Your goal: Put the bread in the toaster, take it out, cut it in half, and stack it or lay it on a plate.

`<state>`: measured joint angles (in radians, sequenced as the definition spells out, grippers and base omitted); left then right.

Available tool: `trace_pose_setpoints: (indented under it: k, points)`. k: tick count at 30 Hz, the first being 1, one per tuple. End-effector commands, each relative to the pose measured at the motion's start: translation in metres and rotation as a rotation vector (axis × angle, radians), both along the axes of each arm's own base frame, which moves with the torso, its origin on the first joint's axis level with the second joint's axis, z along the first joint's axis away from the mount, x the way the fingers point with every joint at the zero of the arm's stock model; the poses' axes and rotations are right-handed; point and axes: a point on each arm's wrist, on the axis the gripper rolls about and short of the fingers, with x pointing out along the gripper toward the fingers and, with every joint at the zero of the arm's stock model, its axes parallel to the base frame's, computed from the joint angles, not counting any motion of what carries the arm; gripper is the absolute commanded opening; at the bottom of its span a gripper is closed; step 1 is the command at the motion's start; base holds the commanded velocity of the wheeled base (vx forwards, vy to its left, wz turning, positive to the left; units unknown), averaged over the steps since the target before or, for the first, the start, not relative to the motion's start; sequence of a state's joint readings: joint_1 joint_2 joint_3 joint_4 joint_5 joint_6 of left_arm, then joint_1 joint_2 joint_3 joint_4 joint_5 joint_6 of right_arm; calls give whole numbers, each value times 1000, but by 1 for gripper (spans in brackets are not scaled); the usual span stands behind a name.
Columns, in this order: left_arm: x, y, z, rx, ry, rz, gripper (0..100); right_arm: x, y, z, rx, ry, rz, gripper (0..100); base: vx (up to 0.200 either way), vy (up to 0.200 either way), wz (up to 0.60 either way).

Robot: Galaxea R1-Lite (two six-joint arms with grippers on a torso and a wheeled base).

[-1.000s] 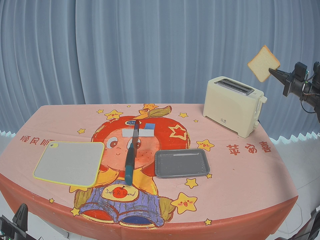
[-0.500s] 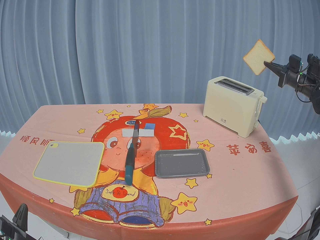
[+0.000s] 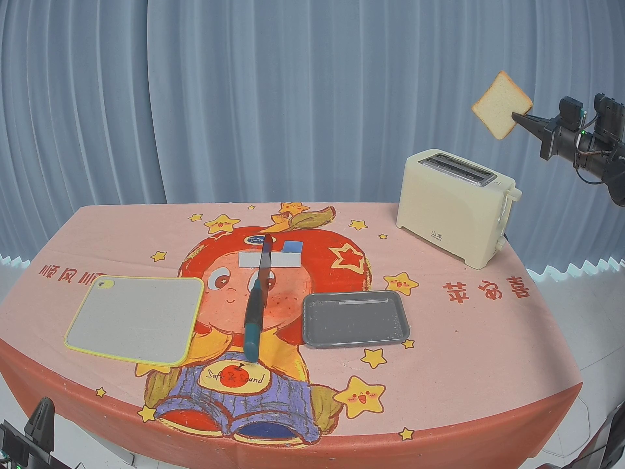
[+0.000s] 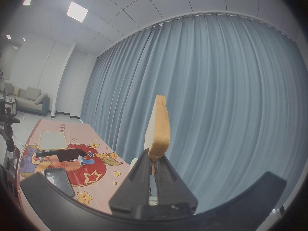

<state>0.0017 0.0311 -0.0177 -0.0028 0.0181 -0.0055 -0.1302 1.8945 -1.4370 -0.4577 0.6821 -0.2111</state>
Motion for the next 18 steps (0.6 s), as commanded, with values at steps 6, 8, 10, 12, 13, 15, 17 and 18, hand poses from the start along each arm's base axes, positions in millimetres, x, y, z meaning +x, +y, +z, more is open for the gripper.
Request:
trace_pose_setpoints:
  k: [6, 8, 10, 12, 13, 15, 17, 18]
  points:
    - [1, 0, -5, -1, 18, 0, 0, 15, -5, -6, 0, 4, -6, 0, 0, 0, 0]
    - [1, 0, -5, -1, 18, 0, 0, 18, -5, -10, 2, 17, -7, 0, 0, 0, 0]
    - [1, 0, -5, -1, 18, 0, 0, 20, -5, -16, 4, 32, -4, 0, 0, 0, 0]
    - [1, 0, -5, -1, 18, 0, 0, 22, -4, -19, 5, 39, -4, 0, 0, 0, 0]
    - [1, 0, -5, -1, 18, 0, 0, 24, -3, -23, 5, 48, -1, 0, 0, 0, 0]
    - [1, 0, -5, -1, 18, 0, 0, 26, -1, -28, 4, 56, -4, 0, 0, 0, 0]
    - [1, 0, -5, -1, 18, 0, 0, 28, 3, -34, 4, 71, -1, 0, 0, 0, 0]
    - [1, 0, -5, -1, 18, 0, 0, 30, 4, -37, 3, 77, -1, 0, 0, 0, 0]
